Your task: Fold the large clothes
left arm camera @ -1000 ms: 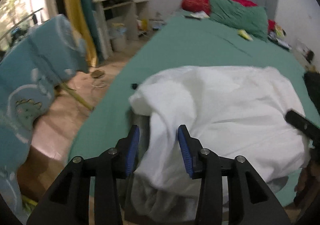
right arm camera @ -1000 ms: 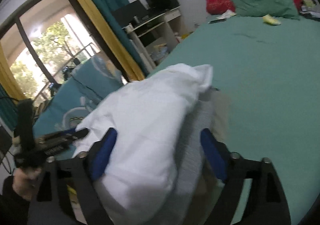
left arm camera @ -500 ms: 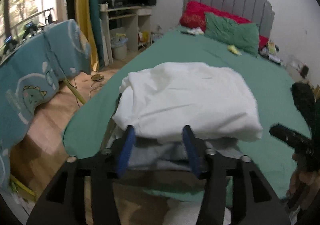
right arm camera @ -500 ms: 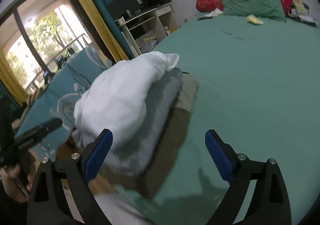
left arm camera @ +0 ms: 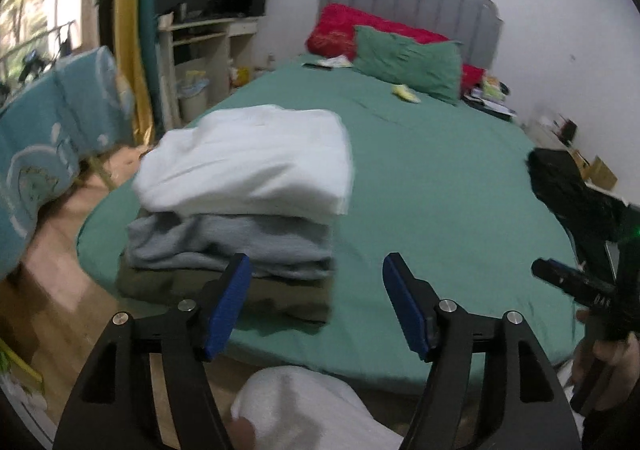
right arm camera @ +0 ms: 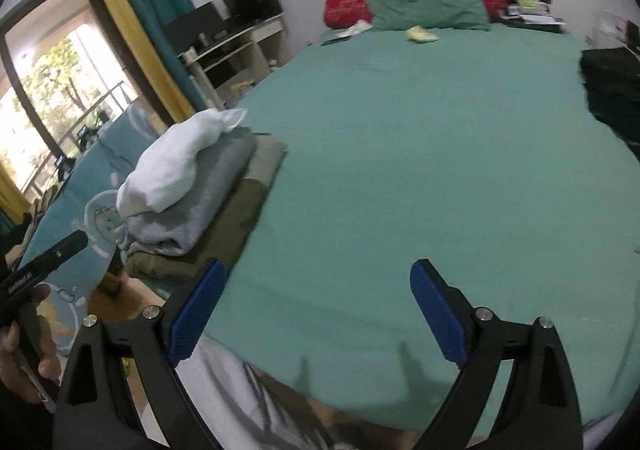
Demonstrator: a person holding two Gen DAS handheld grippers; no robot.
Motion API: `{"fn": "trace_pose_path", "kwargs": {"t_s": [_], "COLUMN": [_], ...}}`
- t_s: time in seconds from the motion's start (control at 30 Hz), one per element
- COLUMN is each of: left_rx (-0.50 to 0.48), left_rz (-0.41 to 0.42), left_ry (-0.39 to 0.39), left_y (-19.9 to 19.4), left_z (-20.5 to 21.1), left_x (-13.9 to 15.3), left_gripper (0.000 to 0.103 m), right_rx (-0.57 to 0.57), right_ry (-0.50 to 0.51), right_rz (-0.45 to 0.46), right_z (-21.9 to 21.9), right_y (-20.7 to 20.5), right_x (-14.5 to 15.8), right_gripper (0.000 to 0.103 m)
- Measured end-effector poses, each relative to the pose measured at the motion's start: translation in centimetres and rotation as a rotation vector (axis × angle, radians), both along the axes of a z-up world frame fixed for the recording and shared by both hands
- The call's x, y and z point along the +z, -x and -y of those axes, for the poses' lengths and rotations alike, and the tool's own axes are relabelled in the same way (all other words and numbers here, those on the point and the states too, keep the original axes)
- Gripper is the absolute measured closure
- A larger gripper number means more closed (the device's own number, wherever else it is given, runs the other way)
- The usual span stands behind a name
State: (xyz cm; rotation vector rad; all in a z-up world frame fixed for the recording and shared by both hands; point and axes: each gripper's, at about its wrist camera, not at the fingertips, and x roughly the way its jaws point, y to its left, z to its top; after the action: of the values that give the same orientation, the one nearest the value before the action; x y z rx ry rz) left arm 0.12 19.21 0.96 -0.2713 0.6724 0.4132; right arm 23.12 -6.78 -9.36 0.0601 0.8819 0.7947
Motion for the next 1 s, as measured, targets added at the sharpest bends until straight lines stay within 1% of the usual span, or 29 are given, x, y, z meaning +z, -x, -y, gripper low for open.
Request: {"fn": "trace_pose_path", "kwargs": {"t_s": [0.07,0.1,0.17,0.23,0.3,0.37,0.43,0.47,0.5,0.6,0.67,0.8,0.93,1.0], "left_rx": [-0.002,-0.007,-0.024,-0.025,-0.007,0.001,-0.016,-0.024,-0.034,-0.062,-0.081,-0.104,-0.157,-0.147], "left_rz": [-0.006,-0.008,0.005,0.027,0.050,0.060,0.067,0.067,0.067,0.106,0.132,0.169,0.233,0.255], "left_ry": [-0.027,-0.026,-0.008,0.017,0.032,0.052,0.065,0.055,0.026,-0.090,-0.121,-0.143,-0.134,-0.166], "left_y": [-0.7,-1.3,-2.0,-2.6,-3.2,-3.8,-4.5,-4.8,-5.0,-4.8,-4.6,-4.3,-3.4,-2.8], "left_z": [1.9,2.9,4.1,5.3,6.5,7.6,8.9,9.4,10.2,13.0,14.0,15.3,15.6,15.9], "left_x": [0.1,0.2,0.3,0.4,0.6,0.8,1.2,1.4,1.8,3.8,4.8,7.4,9.9,11.3], "left_gripper": [0.031,0.031,0.031,0.031,0.031,0.031,0.031,0.031,0.031,0.031,0.031,0.031,0.031,0.031], "right_rx": [-0.032,-0.052,-0.089,-0.114,-0.128,-0.154,-0.174,-0.184,-0.195,-0.212,-0.232,-0.286,-0.323,-0.325], "right_ry": [-0.022,-0.024,-0.020,-0.028,-0.036,-0.020,-0.014,-0.012,-0.008,0.004,0.010,-0.011,-0.026,-0.047], "right_rz": [0.016,0.026,0.025,0.019,0.007,0.027,0.046,0.052,0.059,0.077,0.103,0.158,0.221,0.250], "right_z": [2.3,3.5,5.5,7.3,9.1,10.6,12.2,12.9,13.7,15.8,17.1,19.4,20.9,21.4], "right_y": [-0.2,-0.3,-0.6,-0.7,-1.0,-1.0,-0.8,-0.7,-0.6,-0.5,-0.4,0.3,1.4,2.0], "right_x": [0.3,0.5,0.7,0.9,1.2,1.7,2.3,2.6,3.0,4.1,5.2,7.6,10.1,11.4], "right_gripper": [0.009,0.006,0.002,0.002,0.002,0.002,0.002,0.002,0.002,0.002,0.002,0.002,0.002,0.002]}}
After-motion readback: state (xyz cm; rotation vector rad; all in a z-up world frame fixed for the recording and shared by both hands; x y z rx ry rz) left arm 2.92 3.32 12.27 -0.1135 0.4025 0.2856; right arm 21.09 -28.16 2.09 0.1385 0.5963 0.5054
